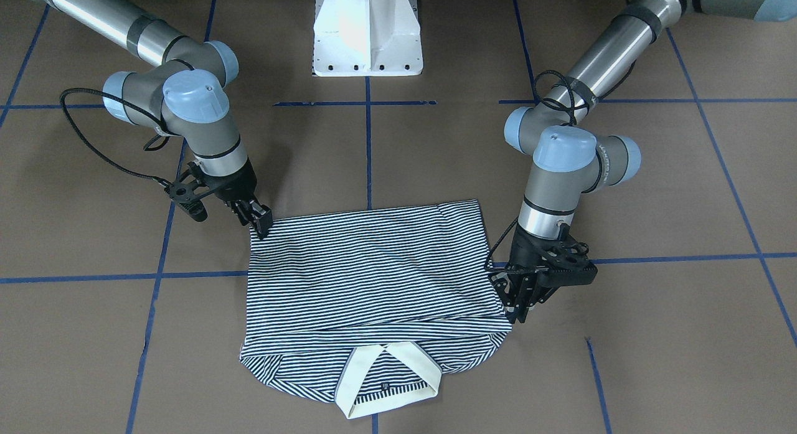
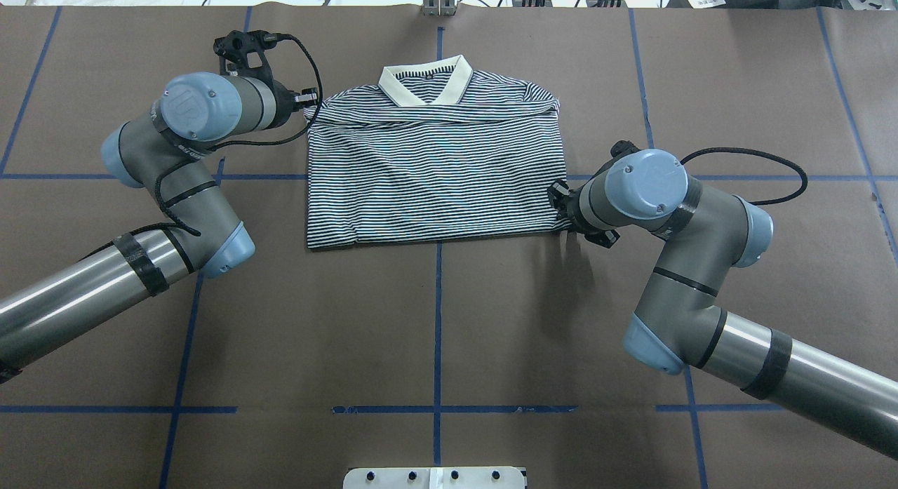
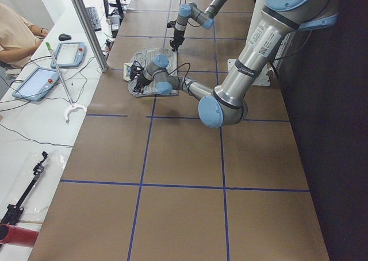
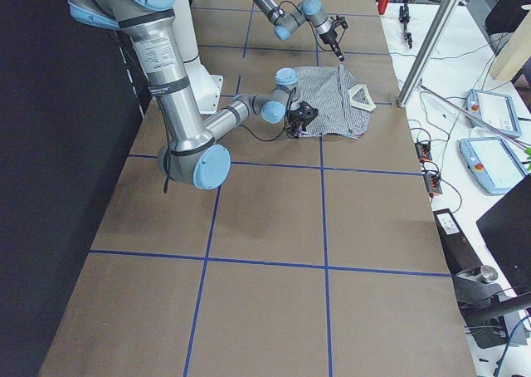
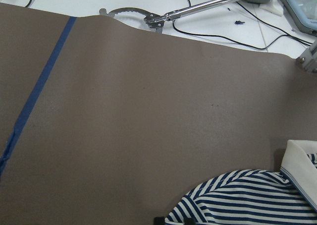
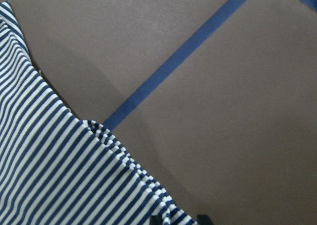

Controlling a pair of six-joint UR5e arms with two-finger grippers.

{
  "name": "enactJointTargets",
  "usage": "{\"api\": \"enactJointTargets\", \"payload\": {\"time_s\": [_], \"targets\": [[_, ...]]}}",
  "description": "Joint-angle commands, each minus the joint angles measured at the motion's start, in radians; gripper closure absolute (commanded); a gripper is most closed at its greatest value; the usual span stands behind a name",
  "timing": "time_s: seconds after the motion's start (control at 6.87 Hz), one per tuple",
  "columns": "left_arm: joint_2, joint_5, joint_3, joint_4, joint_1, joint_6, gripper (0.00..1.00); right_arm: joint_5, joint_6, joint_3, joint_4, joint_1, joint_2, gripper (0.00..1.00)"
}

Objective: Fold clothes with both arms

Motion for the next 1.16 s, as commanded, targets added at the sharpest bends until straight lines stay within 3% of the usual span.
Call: {"api": "enactJointTargets", "payload": {"time_s": [0.0, 0.15, 0.44, 0.58, 0.87, 1.02], "targets": [[0.000, 0.000, -0.002, 0.002, -0.002, 0.000, 0.75, 0.001, 0.007, -0.001, 0.003, -0.003, 0.002, 1.00], [0.002, 0.000, -0.014, 0.002, -0.002, 0.000, 0.75, 0.001, 0.008, 0.006, 0.004, -0.006, -0.001, 1.00], [0.002, 0.000, -0.029, 0.002, -0.002, -0.002, 0.75, 0.003, 0.094, 0.103, -0.003, -0.058, -0.033, 1.00], [0.018, -0.002, -0.050, 0.002, -0.002, -0.002, 0.75, 0.003, 0.102, 0.236, -0.048, -0.117, -0.113, 1.00], [0.029, -0.002, -0.086, 0.002, 0.002, -0.002, 0.75, 0.006, 0.102, 0.498, -0.265, -0.275, -0.238, 1.00], [0.028, -0.003, -0.093, 0.002, 0.005, -0.015, 0.75, 0.006, 0.105, 0.575, -0.301, -0.367, -0.310, 1.00]]}}
